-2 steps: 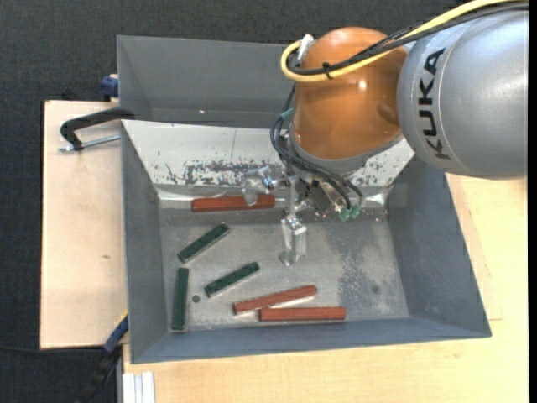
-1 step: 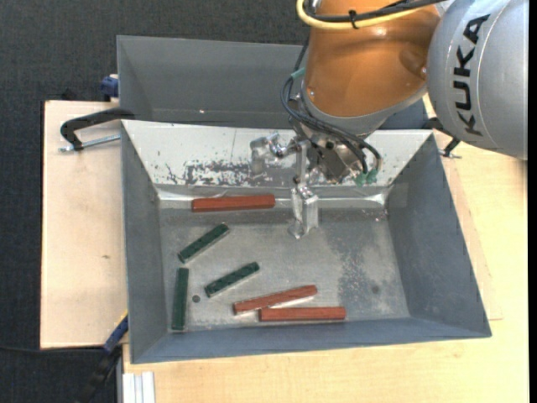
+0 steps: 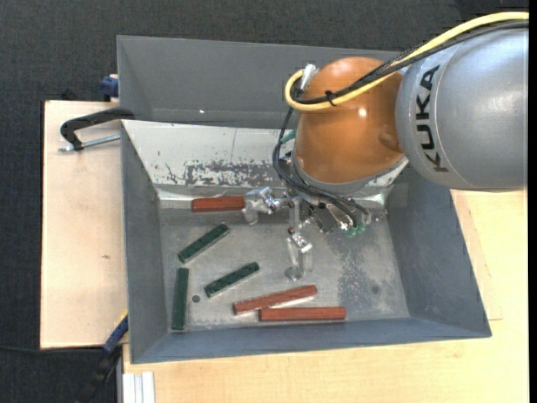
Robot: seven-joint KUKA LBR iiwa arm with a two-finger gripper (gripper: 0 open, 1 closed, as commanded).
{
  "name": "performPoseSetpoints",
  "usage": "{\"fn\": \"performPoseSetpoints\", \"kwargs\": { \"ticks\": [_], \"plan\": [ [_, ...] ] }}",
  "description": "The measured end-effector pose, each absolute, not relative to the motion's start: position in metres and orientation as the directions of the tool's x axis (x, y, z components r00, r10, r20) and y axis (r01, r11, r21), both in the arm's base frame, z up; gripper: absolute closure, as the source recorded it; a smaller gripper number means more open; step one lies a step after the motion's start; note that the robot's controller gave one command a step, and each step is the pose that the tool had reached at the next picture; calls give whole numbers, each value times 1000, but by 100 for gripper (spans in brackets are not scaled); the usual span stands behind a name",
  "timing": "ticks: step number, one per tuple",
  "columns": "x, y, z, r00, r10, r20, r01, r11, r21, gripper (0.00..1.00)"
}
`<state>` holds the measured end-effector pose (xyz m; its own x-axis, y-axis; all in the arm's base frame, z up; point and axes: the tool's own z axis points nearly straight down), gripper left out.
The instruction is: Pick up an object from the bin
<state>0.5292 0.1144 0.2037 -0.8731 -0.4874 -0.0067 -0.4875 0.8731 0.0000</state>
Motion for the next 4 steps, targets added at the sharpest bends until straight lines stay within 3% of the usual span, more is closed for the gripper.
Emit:
{"fn": "performPoseSetpoints", "kwargs": {
  "ticks": [1, 2, 3, 4],
  "plan": [
    [519, 93, 149, -870, -494, 6, -494, 870, 3, 0],
    [526, 84, 77, -872, -490, -2, -490, 872, 1, 100],
    [527, 84, 77, -872, -489, -3, -489, 872, 1, 0],
    [521, 96, 76, -841, -541, -2, -541, 841, -3, 0]
  ]
}}
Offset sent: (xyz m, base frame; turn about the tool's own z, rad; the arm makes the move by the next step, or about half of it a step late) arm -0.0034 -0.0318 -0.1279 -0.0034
